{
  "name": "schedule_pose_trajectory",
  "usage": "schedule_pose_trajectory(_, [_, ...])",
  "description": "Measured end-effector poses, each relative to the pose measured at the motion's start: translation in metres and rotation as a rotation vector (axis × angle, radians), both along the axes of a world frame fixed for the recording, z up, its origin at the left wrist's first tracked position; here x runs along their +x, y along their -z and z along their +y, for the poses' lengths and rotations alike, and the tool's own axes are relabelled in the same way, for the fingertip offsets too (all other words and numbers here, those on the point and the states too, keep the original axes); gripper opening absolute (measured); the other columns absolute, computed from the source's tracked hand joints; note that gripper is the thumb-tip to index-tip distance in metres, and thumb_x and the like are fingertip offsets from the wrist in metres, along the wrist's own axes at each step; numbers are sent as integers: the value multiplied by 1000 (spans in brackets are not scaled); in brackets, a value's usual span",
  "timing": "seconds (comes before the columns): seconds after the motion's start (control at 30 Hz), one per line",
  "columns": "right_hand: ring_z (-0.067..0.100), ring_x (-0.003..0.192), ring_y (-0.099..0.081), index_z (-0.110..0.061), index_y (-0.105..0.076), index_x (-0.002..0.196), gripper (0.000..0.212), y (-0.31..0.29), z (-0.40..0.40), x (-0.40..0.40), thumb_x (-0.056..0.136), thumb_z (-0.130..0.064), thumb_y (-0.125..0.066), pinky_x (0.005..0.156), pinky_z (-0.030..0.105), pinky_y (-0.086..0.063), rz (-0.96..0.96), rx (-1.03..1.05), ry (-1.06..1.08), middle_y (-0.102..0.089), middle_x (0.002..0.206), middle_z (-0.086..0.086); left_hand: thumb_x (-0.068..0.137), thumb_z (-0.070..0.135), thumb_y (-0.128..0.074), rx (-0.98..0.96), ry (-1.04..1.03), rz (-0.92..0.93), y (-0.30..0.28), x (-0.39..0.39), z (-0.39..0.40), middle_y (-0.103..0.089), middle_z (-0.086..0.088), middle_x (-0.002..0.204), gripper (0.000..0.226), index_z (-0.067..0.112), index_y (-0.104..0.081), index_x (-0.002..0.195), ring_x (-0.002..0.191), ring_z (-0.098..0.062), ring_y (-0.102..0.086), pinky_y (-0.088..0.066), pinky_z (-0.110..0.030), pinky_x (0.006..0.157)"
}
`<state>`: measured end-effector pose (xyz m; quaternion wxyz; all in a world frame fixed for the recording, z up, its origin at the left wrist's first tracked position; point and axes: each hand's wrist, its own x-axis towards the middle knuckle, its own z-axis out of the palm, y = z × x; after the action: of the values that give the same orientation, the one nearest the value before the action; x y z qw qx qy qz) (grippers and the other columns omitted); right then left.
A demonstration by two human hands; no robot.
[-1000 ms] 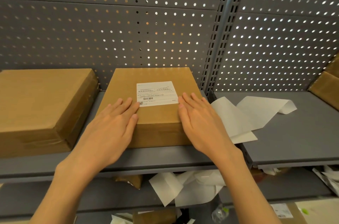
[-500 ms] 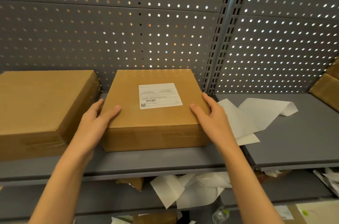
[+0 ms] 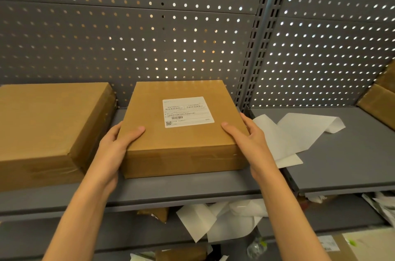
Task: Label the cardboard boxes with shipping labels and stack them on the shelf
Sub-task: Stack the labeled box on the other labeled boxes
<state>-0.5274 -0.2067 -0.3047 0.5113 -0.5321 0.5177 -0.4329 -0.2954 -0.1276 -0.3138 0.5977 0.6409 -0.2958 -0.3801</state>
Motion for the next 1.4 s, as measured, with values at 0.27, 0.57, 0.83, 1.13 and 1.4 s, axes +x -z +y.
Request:
schedule_pose_trajectory(0.27, [-8, 99, -51, -30, -39, 141, 63, -4, 8, 1, 84, -31, -68, 70, 12, -42, -51, -80, 36, -51, 109, -26, 80, 32, -67, -127, -9, 7, -6, 2, 6, -61, 7, 120, 53, 27, -52, 130, 106, -11, -56, -42, -26, 80])
schedule_pose_trajectory(0.57, [-13, 100, -52, -31, -39, 140, 63, -28, 22, -11, 84, -29, -68, 79, 9, -48, -71, -254, 151, -52, 111, -30, 65, 37, -76, -289, 40, -53, -38, -1, -5, -63, 10, 117, 66, 29, -55, 127, 109, -12, -58, -44, -29, 88])
schedule_pose_trajectory(0.83, [-12, 104, -52, -38, -40, 136, 61, -43, 46, -44, 82, -31, -68, 82, 9, -47, -84, -331, 230, -51, 112, -32, 33, 67, -78, -366, 142, -99, -56, -27, -2, -67, 12, 113, 94, 34, -60, 119, 107, -12, -62, -43, -42, 98])
schedule_pose_trajectory(1.13, [-9, 107, -54, -34, -41, 140, 66, -61, 73, -127, 79, -37, -67, 86, 10, -48, -70, -430, 345, -55, 123, -24, 65, 35, -68, -441, 244, -120, -84, -113, -3, -68, 15, 108, 50, 34, -61, 115, 104, -10, -63, -44, -44, 99])
schedule_pose_trajectory(1.4, [-6, 108, -56, -35, -41, 140, 76, -73, 110, -236, 69, -46, -68, 90, 20, -50, -71, -456, 490, -55, 122, -25, 58, 47, -73, -476, 407, -106, -98, -223, -1, -66, 17, 109, 50, 46, -60, 106, 102, -10, -61, -45, -48, 96])
